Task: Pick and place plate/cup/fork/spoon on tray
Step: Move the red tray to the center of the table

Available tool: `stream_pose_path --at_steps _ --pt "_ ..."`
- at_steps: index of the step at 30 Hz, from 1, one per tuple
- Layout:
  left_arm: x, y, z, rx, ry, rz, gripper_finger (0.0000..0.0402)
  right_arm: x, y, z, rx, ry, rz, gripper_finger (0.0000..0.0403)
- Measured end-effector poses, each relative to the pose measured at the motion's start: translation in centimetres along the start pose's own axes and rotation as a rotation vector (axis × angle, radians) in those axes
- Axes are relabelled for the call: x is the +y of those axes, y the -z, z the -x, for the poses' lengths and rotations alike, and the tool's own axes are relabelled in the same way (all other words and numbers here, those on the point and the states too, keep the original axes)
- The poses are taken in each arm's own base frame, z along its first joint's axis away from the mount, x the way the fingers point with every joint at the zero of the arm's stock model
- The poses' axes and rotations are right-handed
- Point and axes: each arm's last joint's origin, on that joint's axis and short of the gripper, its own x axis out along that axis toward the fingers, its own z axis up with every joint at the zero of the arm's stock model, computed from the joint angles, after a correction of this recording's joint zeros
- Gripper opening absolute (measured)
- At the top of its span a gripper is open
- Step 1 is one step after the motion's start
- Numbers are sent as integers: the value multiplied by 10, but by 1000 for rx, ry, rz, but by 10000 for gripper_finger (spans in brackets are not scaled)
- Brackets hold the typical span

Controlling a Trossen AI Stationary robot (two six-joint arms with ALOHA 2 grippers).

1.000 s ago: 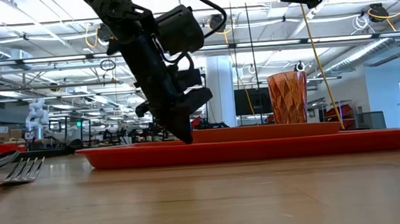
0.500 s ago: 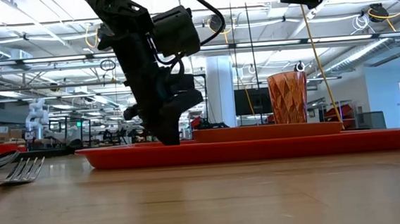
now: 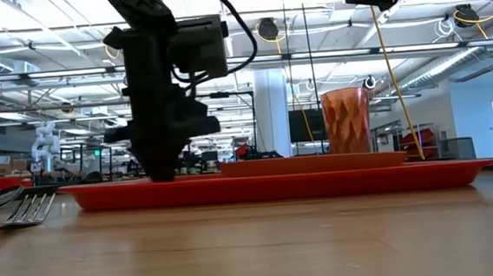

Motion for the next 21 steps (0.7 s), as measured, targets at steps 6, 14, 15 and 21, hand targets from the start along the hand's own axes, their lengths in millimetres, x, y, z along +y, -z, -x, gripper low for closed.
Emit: stream_pose_path --at_steps 6,14,15,21 --pt "1 0 -1 -25 -32 -62 14 0 0 0 0 0 0 164" --pt "0 -3 -2 -88 -58 -95 14 0 0 0 0 0 0 164" --pt "0 -3 -2 -90 -59 -95 14 0 0 0 0 0 0 164" --pt "0 -3 -2 -102 -64 -96 14 0 0 0 0 0 0 164"
